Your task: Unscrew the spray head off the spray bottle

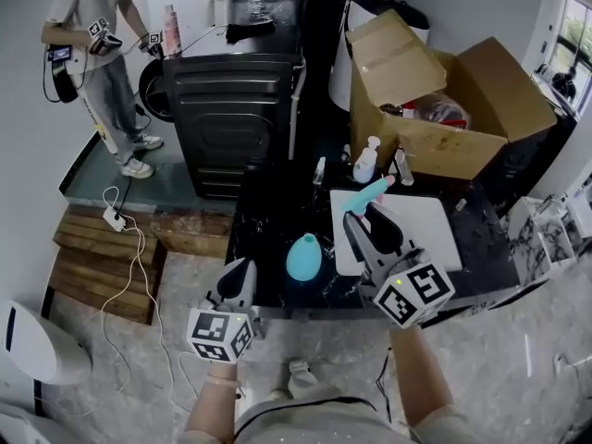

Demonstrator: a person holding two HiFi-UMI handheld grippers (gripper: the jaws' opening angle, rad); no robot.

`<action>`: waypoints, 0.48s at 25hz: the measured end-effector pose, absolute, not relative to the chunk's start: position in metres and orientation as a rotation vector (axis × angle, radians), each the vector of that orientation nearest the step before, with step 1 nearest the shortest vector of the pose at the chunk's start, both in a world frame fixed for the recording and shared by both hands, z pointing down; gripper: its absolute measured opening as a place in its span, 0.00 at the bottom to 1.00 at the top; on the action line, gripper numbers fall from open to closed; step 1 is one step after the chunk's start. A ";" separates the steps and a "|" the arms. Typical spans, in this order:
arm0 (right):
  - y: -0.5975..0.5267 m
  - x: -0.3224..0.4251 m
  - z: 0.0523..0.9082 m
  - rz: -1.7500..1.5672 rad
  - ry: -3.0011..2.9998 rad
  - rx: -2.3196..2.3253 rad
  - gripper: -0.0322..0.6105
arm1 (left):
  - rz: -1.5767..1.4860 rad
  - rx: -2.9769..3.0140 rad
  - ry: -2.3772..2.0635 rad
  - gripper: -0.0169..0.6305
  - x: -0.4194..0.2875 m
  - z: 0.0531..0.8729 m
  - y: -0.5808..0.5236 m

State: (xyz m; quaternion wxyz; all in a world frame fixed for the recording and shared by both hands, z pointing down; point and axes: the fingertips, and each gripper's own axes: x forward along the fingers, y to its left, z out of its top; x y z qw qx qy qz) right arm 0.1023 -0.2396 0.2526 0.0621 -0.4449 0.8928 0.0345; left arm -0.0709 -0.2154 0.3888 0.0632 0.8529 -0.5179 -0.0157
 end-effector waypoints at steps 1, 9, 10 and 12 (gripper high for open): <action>-0.238 0.106 0.257 0.094 2.699 -1.358 0.26 | -0.045 2.578 -1.571 0.03 -0.072 0.388 -0.214; -0.220 0.129 0.289 -0.009 2.668 -1.450 0.26 | -0.006 2.588 -1.593 0.03 -0.077 0.390 -0.200; -0.218 0.131 0.293 -0.016 2.668 -1.455 0.26 | -0.002 2.587 -1.595 0.03 -0.078 0.391 -0.199; -0.213 0.133 0.300 -0.027 2.670 -1.461 0.26 | 0.002 2.585 -1.598 0.03 -0.079 0.393 -0.196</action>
